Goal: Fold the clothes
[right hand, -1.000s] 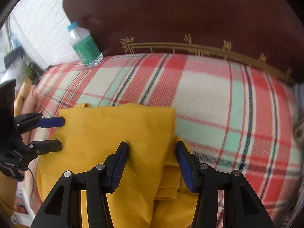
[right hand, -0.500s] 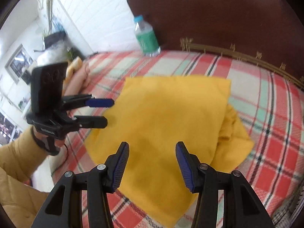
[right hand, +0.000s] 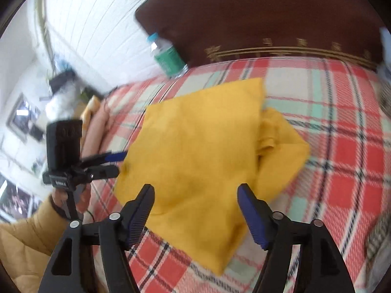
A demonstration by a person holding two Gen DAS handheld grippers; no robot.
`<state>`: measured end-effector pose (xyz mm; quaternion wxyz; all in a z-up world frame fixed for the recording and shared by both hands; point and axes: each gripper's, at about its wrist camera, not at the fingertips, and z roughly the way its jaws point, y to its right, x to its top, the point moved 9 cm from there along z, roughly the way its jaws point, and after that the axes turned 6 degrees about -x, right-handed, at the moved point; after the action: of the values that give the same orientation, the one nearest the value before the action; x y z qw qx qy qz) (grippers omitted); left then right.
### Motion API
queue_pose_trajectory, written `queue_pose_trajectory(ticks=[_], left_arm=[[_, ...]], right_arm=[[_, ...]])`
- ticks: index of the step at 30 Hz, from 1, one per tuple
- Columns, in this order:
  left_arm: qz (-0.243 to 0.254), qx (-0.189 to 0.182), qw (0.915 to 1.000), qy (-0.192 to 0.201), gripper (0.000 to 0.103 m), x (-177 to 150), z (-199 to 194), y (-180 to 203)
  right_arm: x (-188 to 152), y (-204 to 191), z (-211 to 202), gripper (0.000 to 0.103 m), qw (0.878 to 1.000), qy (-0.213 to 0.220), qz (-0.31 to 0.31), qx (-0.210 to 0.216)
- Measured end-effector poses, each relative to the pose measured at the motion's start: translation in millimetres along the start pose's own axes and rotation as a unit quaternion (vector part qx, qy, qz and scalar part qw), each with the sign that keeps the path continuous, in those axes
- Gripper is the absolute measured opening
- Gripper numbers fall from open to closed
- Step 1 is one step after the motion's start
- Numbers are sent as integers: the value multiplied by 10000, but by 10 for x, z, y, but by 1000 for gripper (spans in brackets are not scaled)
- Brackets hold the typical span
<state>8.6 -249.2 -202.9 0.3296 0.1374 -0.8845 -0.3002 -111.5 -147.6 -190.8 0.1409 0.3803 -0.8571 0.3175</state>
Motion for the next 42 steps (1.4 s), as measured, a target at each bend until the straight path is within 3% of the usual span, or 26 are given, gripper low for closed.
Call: queue_pose_trajectory(ticks=[5, 10, 14, 22, 23, 25, 27, 30, 33, 38, 42], left_arm=[[-221, -209, 9986, -444, 86, -238, 132, 57], [-202, -166, 9984, -500, 89, -266, 224, 133], [-221, -230, 9982, -507, 99, -238, 288, 180], [-499, -357, 9971, -452, 97, -70, 391, 192], [-514, -323, 9971, -458, 93, -64, 386, 183], [-535, -354, 9966, -525, 74, -66, 379, 179], [-576, -428, 9954, -640, 11, -80, 387, 177], [-615, -329, 9942, -815, 12, -112, 487, 149], [-693, -310, 9940, -786, 12, -100, 512, 134], [-910, -462, 9922, -714, 12, -100, 441, 116], [-873, -574, 9930, -547, 12, -1, 300, 211]], right_arm=[[-174, 315, 83, 77, 9975, -193, 687, 22], [-145, 270, 250, 77, 9965, -219, 798, 140], [-46, 222, 372, 80, 9955, -147, 882, 314], [85, 104, 527, 80, 9919, -18, 1077, 669], [99, 91, 542, 80, 9922, -19, 1063, 658], [133, 67, 573, 80, 9921, -23, 1062, 669], [161, 63, 611, 68, 9913, -44, 1110, 709], [169, 59, 702, 39, 9913, -167, 1102, 700], [158, 96, 714, 27, 9901, -210, 1185, 716], [123, 128, 642, 16, 9838, -157, 1461, 1024], [170, 63, 452, 15, 9733, 56, 1762, 1470]])
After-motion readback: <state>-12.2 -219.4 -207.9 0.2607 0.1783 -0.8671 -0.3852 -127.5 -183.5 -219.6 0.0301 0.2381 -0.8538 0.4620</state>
